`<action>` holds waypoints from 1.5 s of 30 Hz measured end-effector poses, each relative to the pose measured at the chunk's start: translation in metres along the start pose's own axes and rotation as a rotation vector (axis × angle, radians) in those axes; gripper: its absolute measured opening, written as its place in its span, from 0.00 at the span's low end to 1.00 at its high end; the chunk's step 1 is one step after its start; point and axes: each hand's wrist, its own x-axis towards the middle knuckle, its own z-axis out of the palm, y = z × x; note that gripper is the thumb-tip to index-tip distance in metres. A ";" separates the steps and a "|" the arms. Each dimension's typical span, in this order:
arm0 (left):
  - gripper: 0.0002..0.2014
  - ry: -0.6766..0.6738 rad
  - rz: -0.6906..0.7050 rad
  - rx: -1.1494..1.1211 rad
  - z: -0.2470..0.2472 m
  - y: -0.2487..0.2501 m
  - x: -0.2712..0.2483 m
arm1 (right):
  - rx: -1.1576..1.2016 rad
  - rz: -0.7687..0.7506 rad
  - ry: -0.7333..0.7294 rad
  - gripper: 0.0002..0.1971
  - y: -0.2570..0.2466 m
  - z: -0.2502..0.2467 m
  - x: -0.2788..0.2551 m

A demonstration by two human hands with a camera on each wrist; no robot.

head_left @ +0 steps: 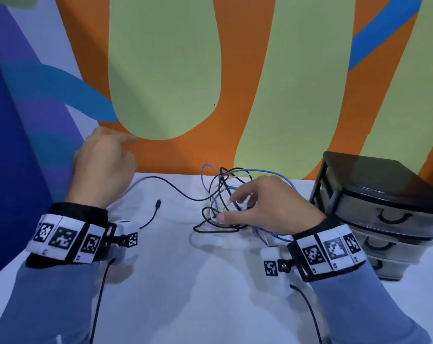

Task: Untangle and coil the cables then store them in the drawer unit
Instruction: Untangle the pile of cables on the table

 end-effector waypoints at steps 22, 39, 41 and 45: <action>0.07 -0.678 0.328 -0.605 0.032 0.081 -0.027 | 0.271 -0.128 0.061 0.32 0.023 0.025 0.022; 0.10 -0.554 0.076 -0.722 0.042 0.062 -0.017 | 0.731 -0.111 0.055 0.08 0.029 0.013 0.023; 0.06 -0.486 -0.012 -0.705 0.048 0.055 -0.012 | 0.752 -0.112 0.112 0.07 0.029 0.014 0.024; 0.10 -0.615 0.044 -0.535 0.056 0.050 -0.012 | 0.720 -0.123 0.192 0.11 0.026 0.016 0.024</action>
